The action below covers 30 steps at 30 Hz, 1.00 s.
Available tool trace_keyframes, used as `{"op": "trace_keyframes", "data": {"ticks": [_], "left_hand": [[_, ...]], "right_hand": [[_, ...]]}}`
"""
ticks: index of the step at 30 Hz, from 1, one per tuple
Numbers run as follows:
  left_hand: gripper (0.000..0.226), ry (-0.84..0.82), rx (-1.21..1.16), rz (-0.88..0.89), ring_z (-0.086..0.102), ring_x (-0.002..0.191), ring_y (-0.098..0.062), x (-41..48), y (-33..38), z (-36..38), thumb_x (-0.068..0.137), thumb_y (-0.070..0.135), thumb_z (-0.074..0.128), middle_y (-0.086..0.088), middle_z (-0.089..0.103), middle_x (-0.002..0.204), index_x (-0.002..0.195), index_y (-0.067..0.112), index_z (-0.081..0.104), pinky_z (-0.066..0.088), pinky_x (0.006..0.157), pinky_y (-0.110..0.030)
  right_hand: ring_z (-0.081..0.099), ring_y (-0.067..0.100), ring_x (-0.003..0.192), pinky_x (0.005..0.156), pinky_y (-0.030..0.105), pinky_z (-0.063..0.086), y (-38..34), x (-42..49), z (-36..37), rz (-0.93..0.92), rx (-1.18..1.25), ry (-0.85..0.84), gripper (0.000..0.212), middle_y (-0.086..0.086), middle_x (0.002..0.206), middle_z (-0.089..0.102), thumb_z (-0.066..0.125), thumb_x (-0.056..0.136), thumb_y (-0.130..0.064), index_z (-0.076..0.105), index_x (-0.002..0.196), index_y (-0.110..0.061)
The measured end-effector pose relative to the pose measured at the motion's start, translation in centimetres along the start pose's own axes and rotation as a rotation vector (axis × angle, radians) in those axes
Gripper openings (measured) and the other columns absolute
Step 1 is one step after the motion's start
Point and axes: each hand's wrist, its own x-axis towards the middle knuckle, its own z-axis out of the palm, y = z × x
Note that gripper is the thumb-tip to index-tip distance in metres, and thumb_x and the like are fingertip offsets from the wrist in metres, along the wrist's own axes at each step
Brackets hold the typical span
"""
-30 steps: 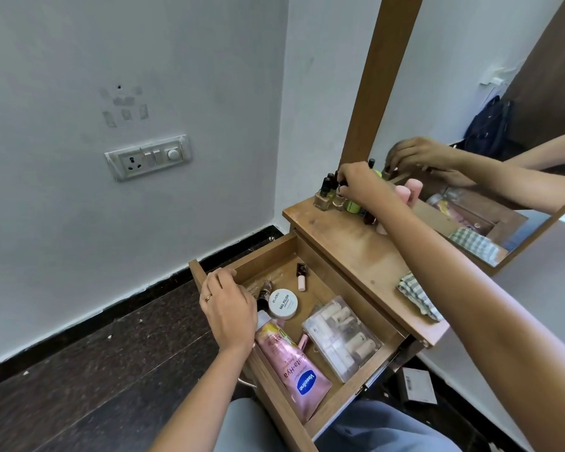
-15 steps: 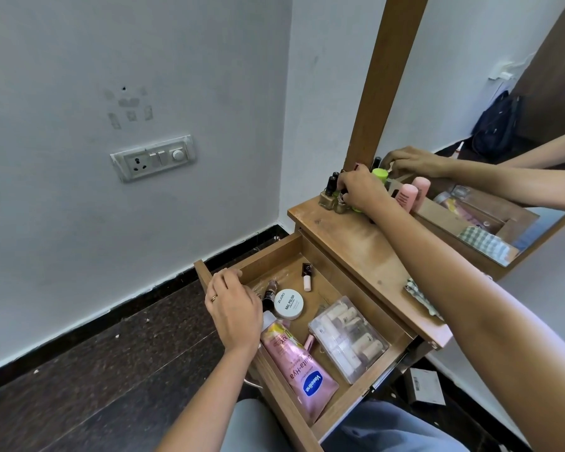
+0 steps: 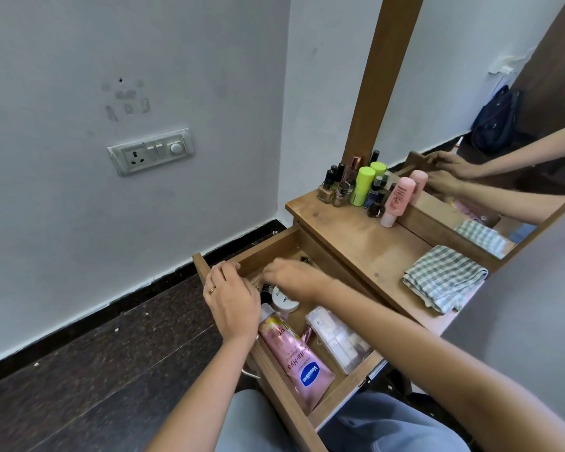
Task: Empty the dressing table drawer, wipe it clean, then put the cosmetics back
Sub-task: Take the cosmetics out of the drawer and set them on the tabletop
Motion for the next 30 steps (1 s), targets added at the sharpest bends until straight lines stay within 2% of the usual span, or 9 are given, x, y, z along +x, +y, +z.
{"op": "trace_keyframes", "data": {"ticks": [3,9,13,16,18,21,23,26,30], "left_hand": [[0.019,-0.008,0.005,-0.004,0.053,0.115,-0.029,0.0,0.1,0.0,0.088,0.007,0.055,-0.010,0.060,0.112,0.107,0.010,0.057,0.039,0.099,-0.046],[0.020,-0.017,0.030,0.006,0.053,0.116,-0.030,0.1,-0.1,0.2,0.088,0.008,0.055,-0.012,0.060,0.113,0.107,0.009,0.057,0.038,0.099,-0.046],[0.024,-0.026,0.048,-0.001,0.052,0.119,-0.032,0.1,-0.1,0.2,0.089,0.009,0.054,-0.015,0.060,0.116,0.113,0.007,0.055,0.039,0.100,-0.048],[0.029,-0.023,0.025,-0.006,0.051,0.122,-0.032,0.1,-0.1,0.2,0.089,0.009,0.056,-0.015,0.059,0.119,0.118,0.007,0.053,0.038,0.102,-0.048],[0.030,-0.025,0.024,-0.007,0.051,0.122,-0.032,0.2,-0.1,0.2,0.089,0.010,0.056,-0.014,0.059,0.119,0.118,0.007,0.053,0.037,0.102,-0.047],[0.028,-0.019,0.033,-0.011,0.053,0.118,-0.032,0.2,-0.1,0.3,0.089,0.009,0.056,-0.014,0.060,0.116,0.117,0.006,0.054,0.039,0.100,-0.046],[0.027,-0.019,0.039,-0.009,0.053,0.118,-0.032,0.1,-0.1,0.3,0.089,0.009,0.055,-0.014,0.060,0.115,0.116,0.006,0.054,0.040,0.100,-0.046],[0.026,-0.026,0.039,-0.015,0.054,0.118,-0.032,0.2,-0.1,0.3,0.089,0.010,0.055,-0.015,0.061,0.115,0.115,0.006,0.054,0.040,0.099,-0.046],[0.026,-0.025,0.053,-0.010,0.055,0.117,-0.032,0.2,-0.1,0.3,0.089,0.011,0.056,-0.015,0.061,0.115,0.115,0.006,0.055,0.042,0.097,-0.046]], "right_hand": [[0.056,0.025,0.099,0.082,0.044,0.050,-0.2,1.3,3.1,0.046,0.043,-0.021,0.038,0.007,0.118,0.064,0.054,0.083,0.005,0.063,0.117,-0.008],[0.052,0.022,0.092,0.077,0.042,0.049,-0.3,1.8,3.2,0.107,0.088,0.058,0.021,0.003,0.097,0.066,0.052,0.089,-0.004,0.062,0.103,-0.016],[0.052,0.022,0.096,0.078,0.035,0.046,-0.2,1.1,2.9,0.125,0.042,0.152,0.025,0.004,0.103,0.065,0.054,0.089,-0.003,0.056,0.112,-0.014],[0.052,0.016,0.097,0.082,0.034,0.048,-0.1,-0.1,0.2,0.292,0.222,0.343,0.025,0.003,0.110,0.061,0.053,0.093,-0.012,0.052,0.118,-0.015],[0.053,0.013,0.090,0.079,0.033,0.050,0.6,-1.1,-2.7,0.413,0.373,0.591,0.020,0.003,0.103,0.061,0.054,0.093,-0.018,0.054,0.113,-0.016],[0.061,0.006,0.081,0.070,0.017,0.051,3.7,-2.6,-6.7,0.575,0.563,0.836,0.015,-0.004,0.095,0.064,0.059,0.093,-0.020,0.058,0.107,-0.016],[0.062,0.001,0.077,0.068,0.014,0.051,6.1,-3.2,-8.3,0.700,0.645,0.904,0.015,-0.007,0.089,0.065,0.063,0.090,-0.021,0.059,0.104,-0.016],[0.059,0.005,0.070,0.068,0.018,0.051,8.7,-3.3,-8.4,0.830,0.661,0.914,0.016,-0.007,0.079,0.062,0.069,0.084,-0.013,0.063,0.098,-0.012],[0.056,0.013,0.071,0.070,0.031,0.053,10.1,-2.8,-7.4,0.921,0.638,0.857,0.015,0.001,0.080,0.061,0.071,0.081,-0.010,0.063,0.095,-0.012]]}}
